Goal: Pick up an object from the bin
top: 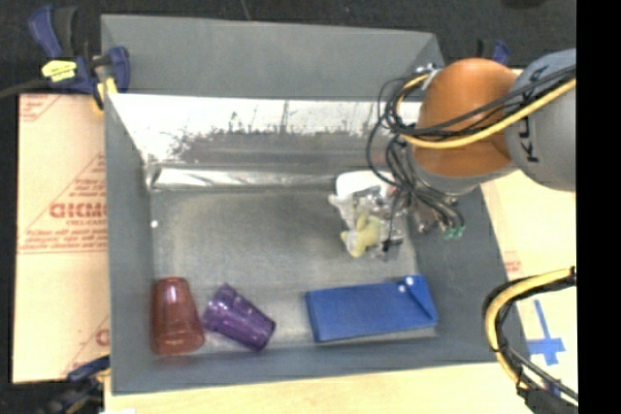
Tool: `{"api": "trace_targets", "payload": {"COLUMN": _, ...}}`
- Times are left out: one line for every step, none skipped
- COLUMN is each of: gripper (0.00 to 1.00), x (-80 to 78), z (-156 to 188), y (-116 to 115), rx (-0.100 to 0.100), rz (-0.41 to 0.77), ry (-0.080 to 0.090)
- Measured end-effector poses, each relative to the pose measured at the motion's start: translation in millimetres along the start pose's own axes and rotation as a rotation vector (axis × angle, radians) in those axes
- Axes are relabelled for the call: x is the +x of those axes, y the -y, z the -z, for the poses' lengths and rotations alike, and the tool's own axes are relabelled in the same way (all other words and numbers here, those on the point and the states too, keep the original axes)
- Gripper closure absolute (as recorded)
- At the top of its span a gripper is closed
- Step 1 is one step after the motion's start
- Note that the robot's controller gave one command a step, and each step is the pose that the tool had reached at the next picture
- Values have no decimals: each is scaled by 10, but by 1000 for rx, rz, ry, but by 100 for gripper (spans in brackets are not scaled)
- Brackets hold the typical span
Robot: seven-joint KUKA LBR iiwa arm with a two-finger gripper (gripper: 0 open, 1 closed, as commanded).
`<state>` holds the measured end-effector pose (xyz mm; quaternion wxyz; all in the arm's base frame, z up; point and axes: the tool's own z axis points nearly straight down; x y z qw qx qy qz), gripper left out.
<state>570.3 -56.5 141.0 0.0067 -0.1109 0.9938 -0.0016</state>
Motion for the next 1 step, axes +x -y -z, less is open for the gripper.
{"api": "trace_targets", "payload": {"gripper": 100, "x": -106, "z": 909, "y": 97, "rx": 0, "rz": 210, "ry": 1}}
